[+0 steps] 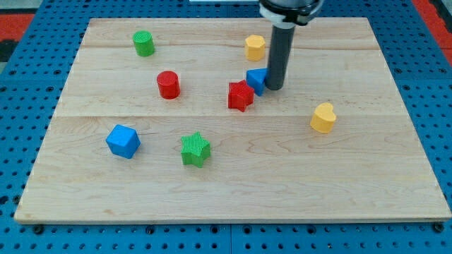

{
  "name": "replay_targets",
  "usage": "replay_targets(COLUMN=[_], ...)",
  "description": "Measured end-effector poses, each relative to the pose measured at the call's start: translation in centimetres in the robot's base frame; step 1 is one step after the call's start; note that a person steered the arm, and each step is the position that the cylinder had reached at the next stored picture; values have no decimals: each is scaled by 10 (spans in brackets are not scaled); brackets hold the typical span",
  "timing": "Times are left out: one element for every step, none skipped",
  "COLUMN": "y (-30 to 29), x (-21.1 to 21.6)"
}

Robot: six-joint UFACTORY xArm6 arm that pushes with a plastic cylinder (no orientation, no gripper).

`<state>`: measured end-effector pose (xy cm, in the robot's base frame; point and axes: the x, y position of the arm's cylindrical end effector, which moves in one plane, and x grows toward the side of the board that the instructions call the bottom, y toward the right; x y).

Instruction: Separate the red star and blue triangle

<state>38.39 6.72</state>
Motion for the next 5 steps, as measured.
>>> replay_targets(y=[-9, 5, -34, -75, -96], x=[5, 5, 5, 5, 20])
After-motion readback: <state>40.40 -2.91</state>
